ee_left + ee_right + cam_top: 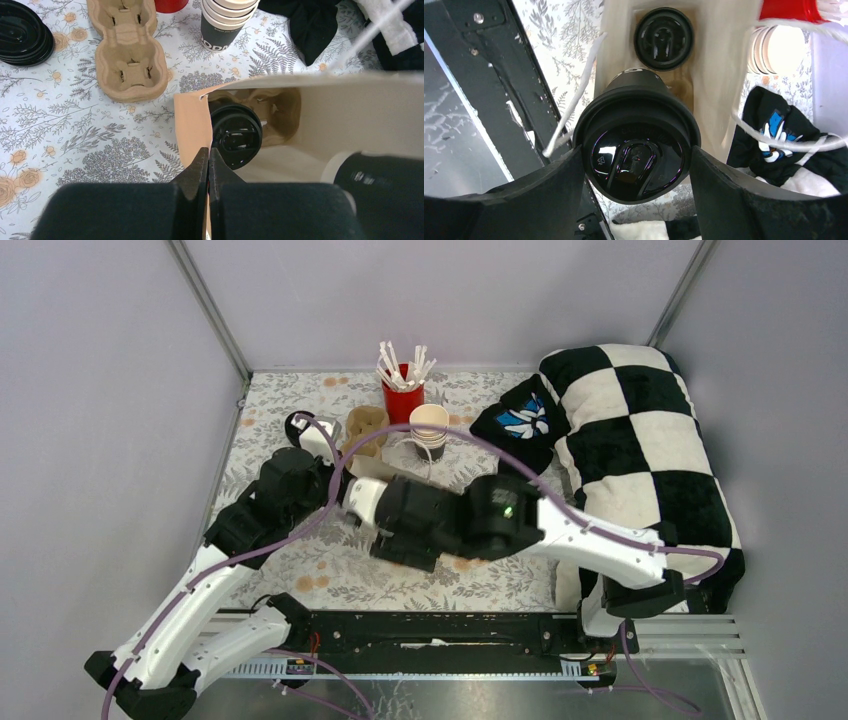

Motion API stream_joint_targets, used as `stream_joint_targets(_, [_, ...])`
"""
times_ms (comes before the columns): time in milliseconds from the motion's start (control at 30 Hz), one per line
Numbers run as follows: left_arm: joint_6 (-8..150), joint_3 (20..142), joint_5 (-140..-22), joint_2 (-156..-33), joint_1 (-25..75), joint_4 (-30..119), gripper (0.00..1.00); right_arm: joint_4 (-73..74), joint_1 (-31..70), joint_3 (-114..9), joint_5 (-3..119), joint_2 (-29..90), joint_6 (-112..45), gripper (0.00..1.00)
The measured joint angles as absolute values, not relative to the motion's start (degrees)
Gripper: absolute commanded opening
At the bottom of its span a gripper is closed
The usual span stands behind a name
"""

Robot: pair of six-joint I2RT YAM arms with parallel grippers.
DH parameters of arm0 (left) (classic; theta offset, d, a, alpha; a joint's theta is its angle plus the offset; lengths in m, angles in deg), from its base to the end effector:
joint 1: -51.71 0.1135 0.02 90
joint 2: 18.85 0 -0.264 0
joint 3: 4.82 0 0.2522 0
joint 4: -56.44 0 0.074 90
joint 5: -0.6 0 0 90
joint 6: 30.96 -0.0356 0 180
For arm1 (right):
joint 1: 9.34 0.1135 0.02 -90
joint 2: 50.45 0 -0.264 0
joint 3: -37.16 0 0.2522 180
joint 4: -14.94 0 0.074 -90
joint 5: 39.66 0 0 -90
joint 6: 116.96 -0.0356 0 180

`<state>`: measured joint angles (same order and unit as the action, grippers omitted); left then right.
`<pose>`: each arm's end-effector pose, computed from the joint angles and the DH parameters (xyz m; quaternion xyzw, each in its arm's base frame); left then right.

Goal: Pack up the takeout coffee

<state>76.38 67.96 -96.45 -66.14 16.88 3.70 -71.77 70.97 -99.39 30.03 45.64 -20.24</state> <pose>0.1386 -0.0911 0.3660 0.0979 0.8471 -0.1813 0.4898 0.0651 0.3076 0.4621 -0.5813 0.7077 0.0886 0.3917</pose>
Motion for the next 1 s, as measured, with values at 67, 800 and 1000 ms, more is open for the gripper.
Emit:
stream_joint_targets(67, [76.5, 67.3, -96.1, -65.6, 16.9, 4.2, 0.00, -72.3, 74.5, -98.7, 27.1, 47.2, -21.0, 0.40])
stream_joint_targets(800, [83.6, 62.4, -93.3, -59.2, 16.8, 2.7, 0.17, -70.2, 81.0, -90.5, 15.3, 51.6, -25.2, 0.38])
stream_joint_targets(1000, [86.8, 67.6, -96.2, -66.6, 16.8, -6.0, 0.29, -68.0, 81.9, -88.1, 16.4, 52.9, -23.0, 0.37])
